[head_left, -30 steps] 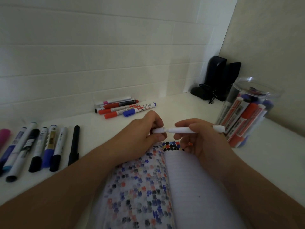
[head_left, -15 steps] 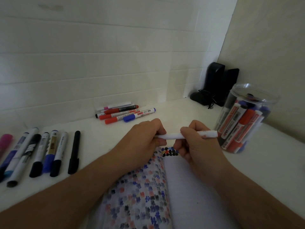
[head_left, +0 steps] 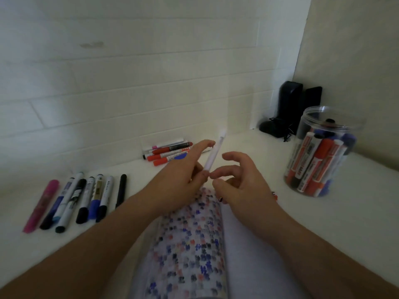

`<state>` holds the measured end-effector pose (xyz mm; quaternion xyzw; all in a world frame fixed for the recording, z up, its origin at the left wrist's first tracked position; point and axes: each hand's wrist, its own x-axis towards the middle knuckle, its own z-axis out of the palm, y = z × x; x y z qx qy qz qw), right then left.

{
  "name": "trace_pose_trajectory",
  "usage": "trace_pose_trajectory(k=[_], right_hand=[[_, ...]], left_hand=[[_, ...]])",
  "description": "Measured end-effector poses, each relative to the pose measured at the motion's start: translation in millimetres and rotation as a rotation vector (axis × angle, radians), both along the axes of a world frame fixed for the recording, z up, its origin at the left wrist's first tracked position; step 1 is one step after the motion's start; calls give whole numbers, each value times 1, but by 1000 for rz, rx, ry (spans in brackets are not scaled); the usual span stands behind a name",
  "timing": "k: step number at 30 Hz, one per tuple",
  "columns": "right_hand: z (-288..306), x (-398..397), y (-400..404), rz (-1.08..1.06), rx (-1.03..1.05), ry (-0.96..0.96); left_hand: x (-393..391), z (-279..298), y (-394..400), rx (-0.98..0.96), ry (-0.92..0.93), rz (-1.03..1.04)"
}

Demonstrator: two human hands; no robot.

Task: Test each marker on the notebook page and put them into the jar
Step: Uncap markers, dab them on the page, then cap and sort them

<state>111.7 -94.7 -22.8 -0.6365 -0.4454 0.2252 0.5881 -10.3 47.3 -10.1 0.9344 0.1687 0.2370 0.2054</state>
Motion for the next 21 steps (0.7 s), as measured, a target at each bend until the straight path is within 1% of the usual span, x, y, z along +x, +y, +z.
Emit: trace_pose_trajectory(k=[2, 3, 4, 5, 6, 8, 10, 13, 16, 19, 21], right_hand=[[-6, -6, -2, 49, -133, -378], [-10, -10, -3, 103, -191, -579], [-13, -14, -3, 165, -232, -740], [-15, -17, -4, 212, -262, -843], [-16, -19, -4, 232, -278, -894], [-15, -19, -4, 222, -302, -910], [-15, -17, -4, 210, -326, -920], [-16, -19, -5, 212, -354, -957], [-15, -22, -6, 162, -382, -995], [-16, -22, -7, 132, -381, -968], [-17, -22, -8, 134, -376, -941]], left_hand=[[-18, 1, 5, 82, 72, 82], [-28, 0, 10, 129, 118, 149], [-38, -2, 14, 178, 168, 224], [-49, -4, 18, 230, 222, 293], [-59, -6, 22, 276, 280, 346], [-77, -11, 27, 313, 385, 414], [-93, -14, 30, 316, 444, 442], [-110, -18, 36, 395, 502, 452], [-120, -21, 43, 482, 544, 497], [-127, -21, 48, 592, 579, 563], [-127, -19, 49, 626, 618, 604]])
